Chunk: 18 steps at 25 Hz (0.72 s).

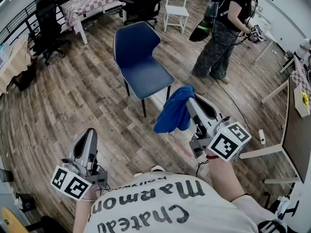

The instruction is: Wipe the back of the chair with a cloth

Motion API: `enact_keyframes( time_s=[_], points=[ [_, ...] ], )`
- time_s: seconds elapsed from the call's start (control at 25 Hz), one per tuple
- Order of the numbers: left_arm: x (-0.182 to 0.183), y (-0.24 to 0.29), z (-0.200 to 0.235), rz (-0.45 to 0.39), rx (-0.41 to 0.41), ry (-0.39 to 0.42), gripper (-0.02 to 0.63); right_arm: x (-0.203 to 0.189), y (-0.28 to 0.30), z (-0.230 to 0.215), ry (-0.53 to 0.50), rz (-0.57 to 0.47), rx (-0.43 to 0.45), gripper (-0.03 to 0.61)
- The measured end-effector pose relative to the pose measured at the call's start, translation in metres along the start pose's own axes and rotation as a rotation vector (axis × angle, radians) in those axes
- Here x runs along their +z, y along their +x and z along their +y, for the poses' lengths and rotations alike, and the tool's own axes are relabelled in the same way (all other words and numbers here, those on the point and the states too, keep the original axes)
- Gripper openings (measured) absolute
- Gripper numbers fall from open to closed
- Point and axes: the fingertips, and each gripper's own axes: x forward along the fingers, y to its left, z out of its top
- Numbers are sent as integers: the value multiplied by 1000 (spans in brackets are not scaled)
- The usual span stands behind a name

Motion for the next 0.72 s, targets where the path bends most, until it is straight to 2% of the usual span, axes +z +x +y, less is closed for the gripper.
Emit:
enact_keyframes(
  time_s=[0.48, 0.72],
  points=[
    [1, -4, -4, -1, -1, 5, 5, 0, -4, 7, -3, 4, 9, 55],
    [5, -10, -2, 6, -8, 4, 5, 7, -6, 15, 12, -29, 9, 55]
  ],
)
